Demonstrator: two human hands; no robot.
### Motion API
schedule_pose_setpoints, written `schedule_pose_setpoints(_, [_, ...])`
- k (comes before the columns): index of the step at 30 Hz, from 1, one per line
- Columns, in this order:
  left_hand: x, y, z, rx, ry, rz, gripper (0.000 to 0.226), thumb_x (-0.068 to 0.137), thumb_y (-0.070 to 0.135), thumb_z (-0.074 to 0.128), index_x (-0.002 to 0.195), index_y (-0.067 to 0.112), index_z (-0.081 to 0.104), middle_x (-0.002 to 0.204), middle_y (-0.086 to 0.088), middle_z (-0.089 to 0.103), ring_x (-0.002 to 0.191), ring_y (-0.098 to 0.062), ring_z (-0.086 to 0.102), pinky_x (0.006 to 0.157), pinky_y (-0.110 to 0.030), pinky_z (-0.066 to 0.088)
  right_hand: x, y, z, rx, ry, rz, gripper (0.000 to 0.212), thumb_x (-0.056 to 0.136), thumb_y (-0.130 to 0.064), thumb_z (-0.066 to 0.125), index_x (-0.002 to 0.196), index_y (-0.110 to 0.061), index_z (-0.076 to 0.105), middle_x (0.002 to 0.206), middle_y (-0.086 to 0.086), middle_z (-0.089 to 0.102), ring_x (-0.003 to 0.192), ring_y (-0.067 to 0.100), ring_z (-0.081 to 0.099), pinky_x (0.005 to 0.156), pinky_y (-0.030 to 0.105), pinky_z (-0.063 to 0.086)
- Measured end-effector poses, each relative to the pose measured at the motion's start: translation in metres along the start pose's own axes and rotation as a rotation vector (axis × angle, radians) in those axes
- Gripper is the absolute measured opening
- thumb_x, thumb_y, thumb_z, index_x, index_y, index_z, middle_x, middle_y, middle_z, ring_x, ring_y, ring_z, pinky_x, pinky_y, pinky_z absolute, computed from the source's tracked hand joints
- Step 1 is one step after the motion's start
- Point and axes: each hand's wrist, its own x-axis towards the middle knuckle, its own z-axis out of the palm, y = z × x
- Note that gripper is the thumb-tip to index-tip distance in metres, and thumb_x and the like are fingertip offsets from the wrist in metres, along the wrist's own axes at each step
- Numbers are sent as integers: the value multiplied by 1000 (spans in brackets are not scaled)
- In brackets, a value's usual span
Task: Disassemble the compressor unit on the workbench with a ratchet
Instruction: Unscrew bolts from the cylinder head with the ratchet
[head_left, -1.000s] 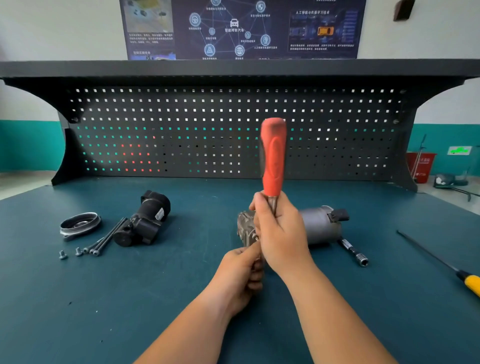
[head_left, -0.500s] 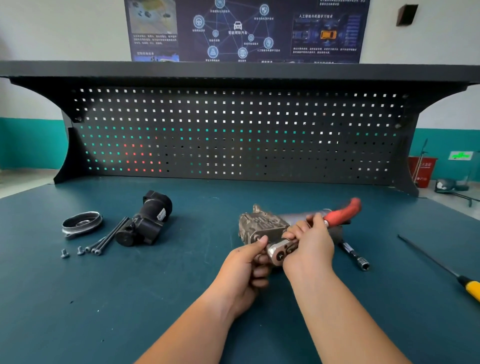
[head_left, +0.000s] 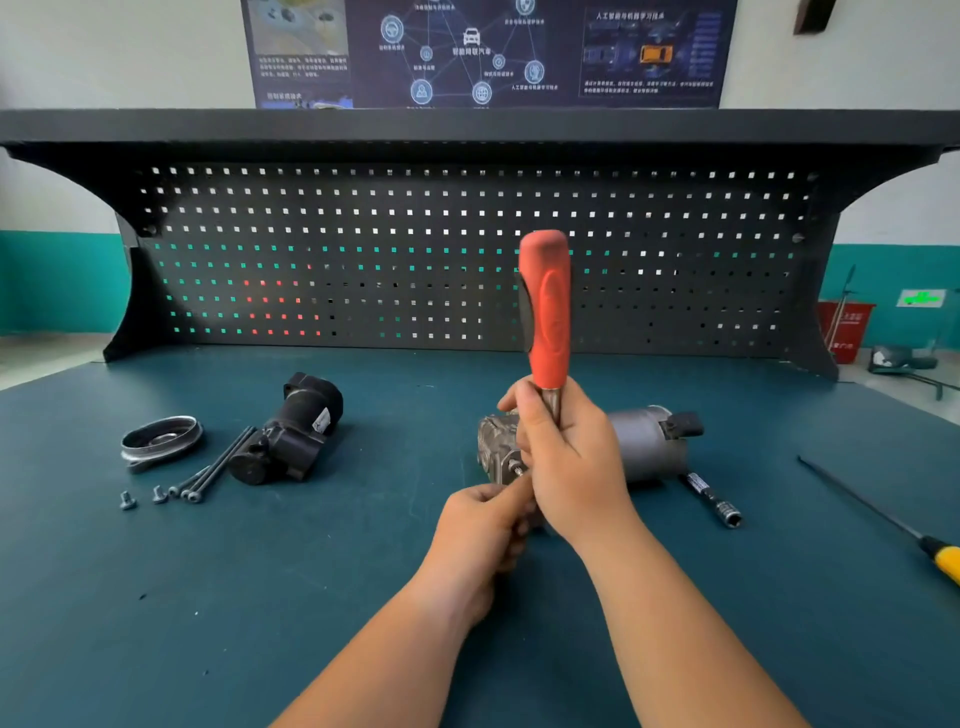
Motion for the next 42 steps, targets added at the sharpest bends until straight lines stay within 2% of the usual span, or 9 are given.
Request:
schedule_pose_setpoints(4, [3,-1,-2,-44,-13,-12,57,86,20,59,32,20,43,39,10,35,34,-5,24,36,-16,19,1,-1,1,168,131,124,25,100,-14,42,76,-13,51,40,-11,35,36,2,30,39,12,27])
schedule_pose_setpoints(13, [6,-2,-1,-255,-41,-54,50,85,25,62,38,22,47,45,7,40,36,-4,28,35,-14,19,10,13,-14,791,759,594,29,99,-26,41,72,-18,47,37,-13,29,31,3,24,34,12,24])
schedule_pose_setpoints(16, [5,-1,-2,-205,-19,-52,49,87,27,61,40,21,49,45,7,41,36,-5,29,34,-15,19,11,12,-11,650,666,510,30,101,-25,38,73,-16,46,38,-12,28,32,3,25,34,13,25])
schedule_pose_setpoints(21, [9,-3,-9,-49,360,179,22,92,27,55,73,16,61,57,10,50,54,-9,47,48,-18,34,11,4,-4,449,460,329,30,101,-20,38,73,-14,44,40,-12,31,35,4,26,36,17,22])
schedule_pose_setpoints(24, [13,-8,-8,11,281,222,12,92,25,57,101,27,66,92,12,67,79,6,60,62,-12,42,10,4,-4,418,407,294,29,101,-19,38,74,-13,45,40,-8,32,36,4,27,37,19,23])
schedule_pose_setpoints(28, [17,-12,-9,2,243,201,14,90,23,61,99,31,67,101,9,69,88,3,62,68,-11,45,10,3,-4,366,384,272,29,101,-20,39,74,-13,46,41,-10,32,37,5,27,37,20,24])
schedule_pose_setpoints(31, [21,-14,-12,-47,221,172,16,89,24,63,103,29,67,113,6,66,111,-10,58,94,-29,47,10,2,-5,339,362,273,29,101,-20,39,74,-12,46,41,-9,32,37,5,27,37,19,25])
schedule_pose_setpoints(37, [19,-13,-12,-108,185,151,16,88,22,63,102,29,67,104,10,70,93,-10,63,70,-22,45,10,2,-7,252,257,218,29,101,-18,40,73,-12,47,41,-12,33,36,3,28,38,17,27])
schedule_pose_setpoints(42, [16,-12,-11,-130,179,141,17,88,15,64,101,25,69,92,10,70,84,-14,61,70,-28,45,5,2,-9,95,32,88,25,98,-23,47,74,-17,52,41,-12,40,38,2,36,45,15,30])
